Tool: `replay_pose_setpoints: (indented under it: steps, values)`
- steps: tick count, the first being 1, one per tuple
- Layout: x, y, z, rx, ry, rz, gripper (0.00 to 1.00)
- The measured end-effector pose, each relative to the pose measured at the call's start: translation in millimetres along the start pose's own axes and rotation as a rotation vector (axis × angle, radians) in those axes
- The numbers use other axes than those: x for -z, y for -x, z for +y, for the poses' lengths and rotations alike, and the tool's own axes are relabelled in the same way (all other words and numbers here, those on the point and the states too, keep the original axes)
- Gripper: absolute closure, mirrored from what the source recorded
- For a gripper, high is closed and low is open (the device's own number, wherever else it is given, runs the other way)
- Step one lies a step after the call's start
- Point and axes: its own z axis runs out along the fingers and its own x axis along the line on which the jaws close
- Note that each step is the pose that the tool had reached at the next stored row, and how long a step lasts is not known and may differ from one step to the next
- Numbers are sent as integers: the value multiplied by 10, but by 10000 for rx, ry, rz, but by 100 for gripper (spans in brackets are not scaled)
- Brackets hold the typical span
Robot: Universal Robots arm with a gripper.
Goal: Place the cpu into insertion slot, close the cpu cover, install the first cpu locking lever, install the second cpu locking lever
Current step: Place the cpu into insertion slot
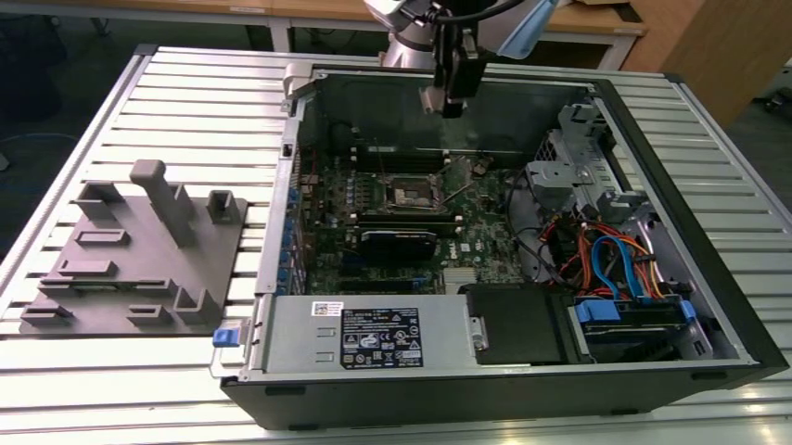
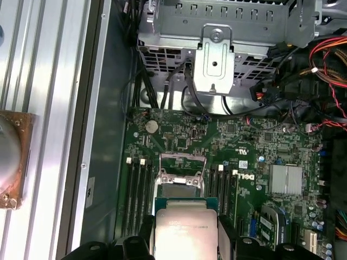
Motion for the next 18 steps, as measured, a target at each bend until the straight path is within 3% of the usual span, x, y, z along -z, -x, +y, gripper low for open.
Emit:
replay_pose_setpoints:
  steps: [18]
  values:
    - [-72, 1, -6, 0, 0, 0, 46]
